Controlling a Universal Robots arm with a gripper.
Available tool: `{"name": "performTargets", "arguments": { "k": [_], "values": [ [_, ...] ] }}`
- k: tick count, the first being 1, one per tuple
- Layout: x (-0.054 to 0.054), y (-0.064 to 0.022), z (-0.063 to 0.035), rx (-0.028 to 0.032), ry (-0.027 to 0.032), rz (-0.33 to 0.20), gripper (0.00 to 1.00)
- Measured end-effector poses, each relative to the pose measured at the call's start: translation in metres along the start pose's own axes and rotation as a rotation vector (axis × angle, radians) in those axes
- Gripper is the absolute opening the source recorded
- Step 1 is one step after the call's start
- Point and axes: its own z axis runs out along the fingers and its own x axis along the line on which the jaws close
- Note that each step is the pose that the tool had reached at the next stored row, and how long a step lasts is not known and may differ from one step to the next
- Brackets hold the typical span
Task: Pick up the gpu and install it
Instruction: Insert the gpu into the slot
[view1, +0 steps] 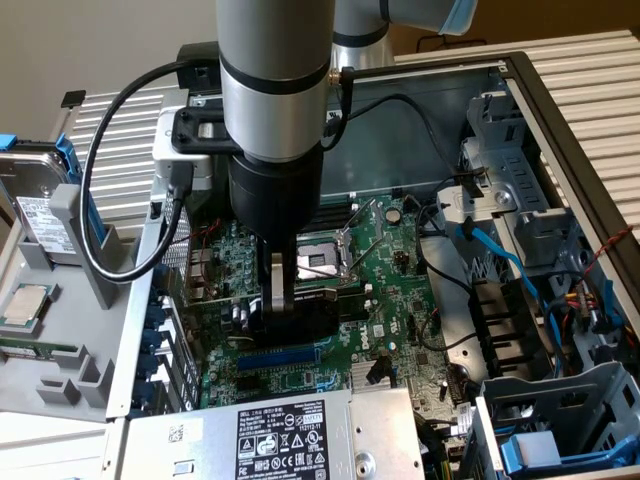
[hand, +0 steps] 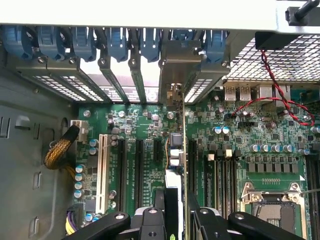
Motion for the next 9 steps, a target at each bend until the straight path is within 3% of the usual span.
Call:
{"name": "performTargets", "arguments": {
  "k": [9],
  "values": [
    [0.0000,-0.0018,-0.0003,0.0001,-0.0005,0.005,0.27]
  ]
}}
